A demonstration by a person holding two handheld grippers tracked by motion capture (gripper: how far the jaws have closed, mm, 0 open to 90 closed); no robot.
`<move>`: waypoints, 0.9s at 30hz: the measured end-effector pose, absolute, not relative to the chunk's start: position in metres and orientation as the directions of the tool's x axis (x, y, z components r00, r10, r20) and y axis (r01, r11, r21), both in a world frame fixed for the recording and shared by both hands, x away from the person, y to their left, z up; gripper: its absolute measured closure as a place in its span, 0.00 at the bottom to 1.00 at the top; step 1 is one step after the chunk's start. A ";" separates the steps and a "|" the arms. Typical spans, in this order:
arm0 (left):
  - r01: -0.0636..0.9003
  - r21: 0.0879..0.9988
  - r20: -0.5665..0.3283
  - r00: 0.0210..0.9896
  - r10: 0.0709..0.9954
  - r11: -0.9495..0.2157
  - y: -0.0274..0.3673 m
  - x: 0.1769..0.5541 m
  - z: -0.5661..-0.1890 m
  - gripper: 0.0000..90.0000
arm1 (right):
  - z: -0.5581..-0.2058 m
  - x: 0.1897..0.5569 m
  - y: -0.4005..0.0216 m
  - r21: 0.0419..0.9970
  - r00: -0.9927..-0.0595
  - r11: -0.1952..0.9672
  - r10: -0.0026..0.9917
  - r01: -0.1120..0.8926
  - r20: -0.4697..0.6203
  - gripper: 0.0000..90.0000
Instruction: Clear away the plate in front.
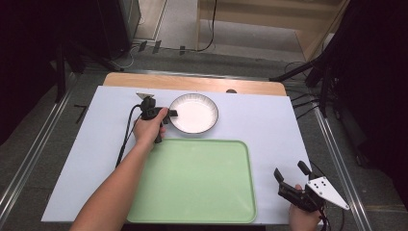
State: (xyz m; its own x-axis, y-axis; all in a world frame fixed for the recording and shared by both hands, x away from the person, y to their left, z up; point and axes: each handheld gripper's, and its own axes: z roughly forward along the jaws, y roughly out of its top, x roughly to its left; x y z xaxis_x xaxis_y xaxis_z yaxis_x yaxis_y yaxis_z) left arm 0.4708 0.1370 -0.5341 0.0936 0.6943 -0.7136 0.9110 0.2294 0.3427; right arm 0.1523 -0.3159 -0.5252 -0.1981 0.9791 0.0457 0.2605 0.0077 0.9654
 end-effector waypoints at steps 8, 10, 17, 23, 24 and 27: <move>0.933 0.269 -0.744 0.045 0.666 0.239 0.139 0.474 -0.536 0.90 | -0.525 0.153 -0.316 0.964 -0.199 0.009 0.979 0.265 0.046 0.14; 0.933 0.264 -0.746 0.037 0.665 0.244 0.139 0.474 -0.536 0.91 | -0.525 0.153 -0.316 0.964 -0.199 0.009 0.979 0.265 0.046 0.14; 0.932 0.248 -0.768 0.023 0.640 0.264 0.138 0.474 -0.534 0.92 | -0.525 0.153 -0.317 0.964 -0.196 0.006 0.979 0.265 0.048 0.14; 0.930 0.265 -0.767 0.043 0.640 0.255 0.140 0.475 -0.529 0.92 | -0.526 0.153 -0.318 0.964 -0.194 0.001 0.979 0.268 0.053 0.14; 0.927 0.270 -0.773 0.047 0.633 0.260 0.142 0.475 -0.527 0.92 | -0.525 0.153 -0.318 0.964 -0.195 0.001 0.979 0.266 0.053 0.14; 0.923 0.285 -0.773 0.061 0.631 0.260 0.146 0.474 -0.521 0.92 | -0.525 0.152 -0.319 0.964 -0.195 0.002 0.979 0.265 0.052 0.14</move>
State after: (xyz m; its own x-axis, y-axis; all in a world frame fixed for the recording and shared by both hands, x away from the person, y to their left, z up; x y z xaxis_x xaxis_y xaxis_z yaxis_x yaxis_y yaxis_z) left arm 0.4736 0.1457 -0.5211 0.0611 0.6314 -0.7731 0.9227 0.2596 0.2849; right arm 0.1521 -0.3186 -0.5251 -0.1950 0.9794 0.0517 0.2645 0.0018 0.9644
